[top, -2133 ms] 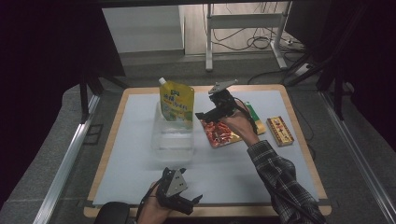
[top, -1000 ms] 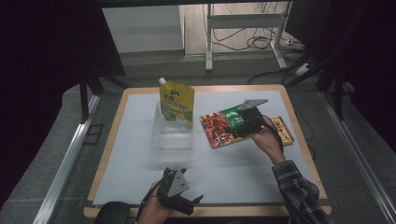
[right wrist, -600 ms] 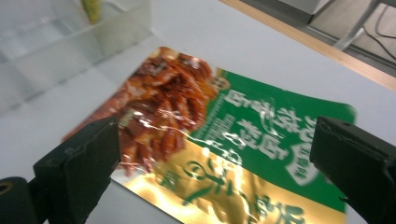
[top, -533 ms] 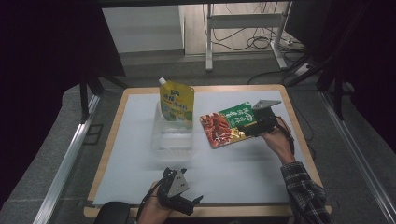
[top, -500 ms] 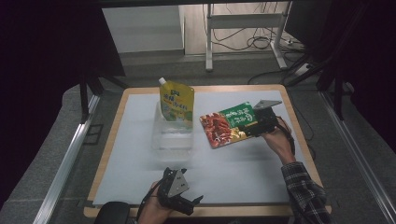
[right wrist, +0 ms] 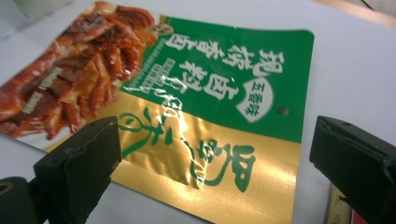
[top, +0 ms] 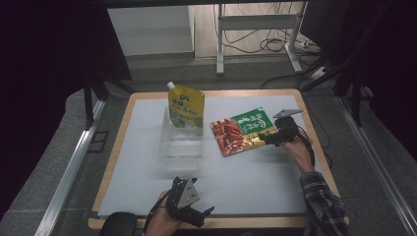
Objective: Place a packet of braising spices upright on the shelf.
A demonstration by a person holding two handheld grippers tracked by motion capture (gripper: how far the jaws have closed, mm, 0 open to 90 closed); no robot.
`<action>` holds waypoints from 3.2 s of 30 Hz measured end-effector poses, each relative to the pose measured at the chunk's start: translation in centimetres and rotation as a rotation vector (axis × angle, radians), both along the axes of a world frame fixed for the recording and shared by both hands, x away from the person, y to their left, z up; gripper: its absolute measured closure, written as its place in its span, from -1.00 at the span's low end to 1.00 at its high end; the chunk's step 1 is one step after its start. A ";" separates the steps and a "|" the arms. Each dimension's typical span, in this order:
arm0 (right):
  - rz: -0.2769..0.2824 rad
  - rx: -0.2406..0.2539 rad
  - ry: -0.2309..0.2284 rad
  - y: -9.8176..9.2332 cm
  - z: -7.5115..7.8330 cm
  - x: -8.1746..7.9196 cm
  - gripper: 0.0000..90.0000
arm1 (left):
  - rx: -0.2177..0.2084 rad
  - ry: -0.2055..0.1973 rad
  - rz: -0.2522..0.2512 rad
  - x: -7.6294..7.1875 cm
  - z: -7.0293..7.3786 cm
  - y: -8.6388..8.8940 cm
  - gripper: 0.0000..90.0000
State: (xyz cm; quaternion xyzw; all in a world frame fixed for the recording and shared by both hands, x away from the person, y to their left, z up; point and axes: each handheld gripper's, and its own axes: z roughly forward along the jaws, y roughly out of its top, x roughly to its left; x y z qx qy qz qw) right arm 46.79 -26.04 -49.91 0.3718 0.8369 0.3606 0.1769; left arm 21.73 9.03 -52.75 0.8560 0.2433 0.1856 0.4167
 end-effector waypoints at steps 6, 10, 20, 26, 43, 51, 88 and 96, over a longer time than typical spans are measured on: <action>-0.013 -0.005 0.021 -0.2 -0.9 0.3 -0.95 | 0.001 0.000 -0.002 0.0 0.0 0.0 -1.00; -0.016 -0.014 0.036 -0.3 -1.3 0.4 -0.95 | 0.005 -0.001 -0.004 0.0 0.0 -0.1 -1.00; -0.032 -0.021 0.060 -0.2 -2.0 0.7 -0.95 | 0.006 -0.002 -0.008 0.0 0.0 -0.1 -1.00; -0.050 -0.026 0.078 -0.2 -2.1 0.8 -0.95 | 0.006 -0.001 -0.010 -0.1 0.0 -0.1 -1.00; -0.036 0.136 0.071 -0.2 -0.7 0.3 -0.97 | 0.010 -0.003 -0.015 -0.1 -0.1 -0.3 -1.00; -0.005 0.174 0.113 0.6 -0.9 0.1 -0.96 | 0.012 -0.003 -0.019 -0.1 -0.1 -0.3 -1.00; -0.132 -0.001 0.134 2.4 -1.1 0.4 0.96 | 0.040 -0.022 -0.026 -0.2 -0.1 -0.6 -1.00; -0.129 0.028 0.108 2.3 0.1 0.1 0.97 | 0.037 -0.025 -0.019 -0.2 -0.1 -0.6 -1.00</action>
